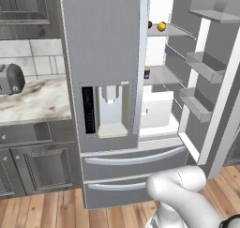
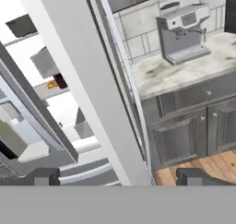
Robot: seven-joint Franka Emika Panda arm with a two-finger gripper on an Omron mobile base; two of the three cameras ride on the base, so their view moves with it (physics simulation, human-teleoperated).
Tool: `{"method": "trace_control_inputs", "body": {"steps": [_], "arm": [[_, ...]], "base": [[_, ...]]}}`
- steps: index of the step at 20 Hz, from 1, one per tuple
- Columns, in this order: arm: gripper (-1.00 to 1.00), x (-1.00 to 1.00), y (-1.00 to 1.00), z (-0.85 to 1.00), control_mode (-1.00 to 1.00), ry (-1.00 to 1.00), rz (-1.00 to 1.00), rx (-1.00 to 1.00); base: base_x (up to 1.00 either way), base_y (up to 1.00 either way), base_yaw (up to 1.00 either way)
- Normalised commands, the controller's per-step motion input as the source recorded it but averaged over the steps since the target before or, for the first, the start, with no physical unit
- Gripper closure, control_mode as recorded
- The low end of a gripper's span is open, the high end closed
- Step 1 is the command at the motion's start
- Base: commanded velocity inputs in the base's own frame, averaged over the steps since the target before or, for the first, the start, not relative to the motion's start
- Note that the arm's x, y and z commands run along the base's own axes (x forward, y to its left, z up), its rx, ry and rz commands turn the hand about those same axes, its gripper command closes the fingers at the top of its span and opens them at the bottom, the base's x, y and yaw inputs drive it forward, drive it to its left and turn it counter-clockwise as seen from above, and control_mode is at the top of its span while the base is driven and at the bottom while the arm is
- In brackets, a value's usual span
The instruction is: Place the tupperware on the top shelf of the fridge. Make space for the tupperware among the existing items by rearranging them on the shelves if needed. Close the fridge door when finished.
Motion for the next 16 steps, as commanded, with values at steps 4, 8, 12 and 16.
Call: {"method": "trace_control_inputs", "body": {"steps": [4,8,12,16], "arm": [[-1.0,1.0,-0.5,-0.33,-1.0,0.0,0.06,0.0],[-1.0,1.0,-0.65,-0.14,-1.0,0.0,0.08,0.01],[-1.0,0.97,-0.68,-0.09,-1.0,0.0,0.13,0.04],[-1.0,0.98,-0.43,-0.16,-1.0,0.0,0.14,0.04]], "base": [[0.0,0.0,0.0],[0.0,0.0,0.0],[0.0,0.0,0.0],[0.0,0.0,0.0]]}}
